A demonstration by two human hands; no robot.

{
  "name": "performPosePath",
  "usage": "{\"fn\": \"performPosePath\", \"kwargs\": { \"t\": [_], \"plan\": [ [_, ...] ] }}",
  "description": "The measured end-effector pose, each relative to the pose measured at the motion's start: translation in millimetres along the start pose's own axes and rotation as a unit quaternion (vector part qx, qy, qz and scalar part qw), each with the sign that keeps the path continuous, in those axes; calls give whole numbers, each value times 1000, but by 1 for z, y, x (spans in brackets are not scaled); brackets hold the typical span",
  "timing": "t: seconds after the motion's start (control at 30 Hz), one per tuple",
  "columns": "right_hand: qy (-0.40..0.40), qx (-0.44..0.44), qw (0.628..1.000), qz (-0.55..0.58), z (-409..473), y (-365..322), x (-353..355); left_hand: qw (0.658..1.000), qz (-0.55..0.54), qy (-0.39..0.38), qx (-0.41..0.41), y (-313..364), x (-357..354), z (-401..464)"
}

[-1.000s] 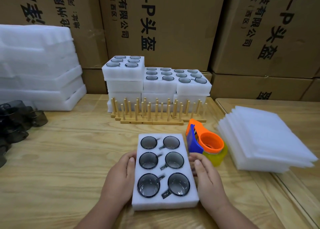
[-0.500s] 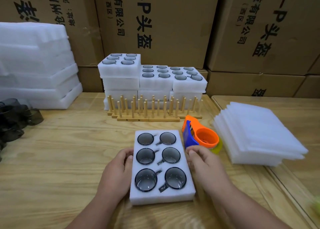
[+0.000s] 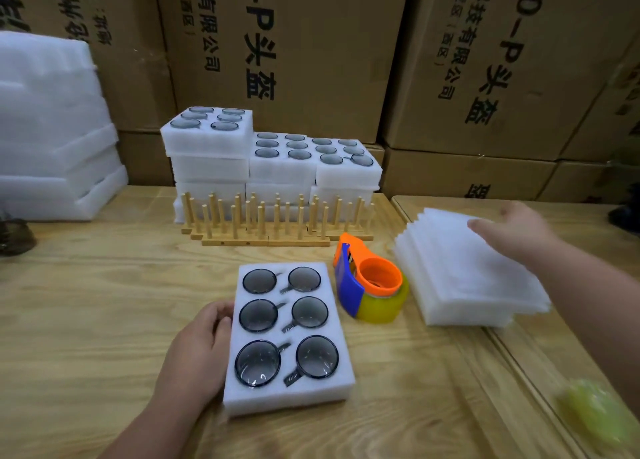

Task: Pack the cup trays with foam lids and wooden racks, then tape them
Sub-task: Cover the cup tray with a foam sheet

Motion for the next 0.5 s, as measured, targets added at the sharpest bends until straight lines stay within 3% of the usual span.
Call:
{"fn": "performPosePath", "kwargs": {
  "t": [0.1,0.17,0.27,0.5],
  "plan": [
    [-72,-108,991,-40,4,31,-7,1000,2,-3,10,-1,0,0],
    [-108,-136,984,-45,3,42,-14,1000,1,-2,14,-1,0,0],
    [-121,-135,982,-51,3,46,-21,1000,8,0,6,1,0,1],
    [-67,-91,993,-25,5,37,-16,1000,4,-2,6,1,0,-1]
  ]
}}
Point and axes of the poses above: each hand's wrist, its own z-axis towards the middle knuckle, its own x-axis out of the back of the hand, y = z × x, the point moved 9 cm from there along z, towards the middle knuckle, and after that the axes turned 6 degrees about z, right-handed, at the moved point
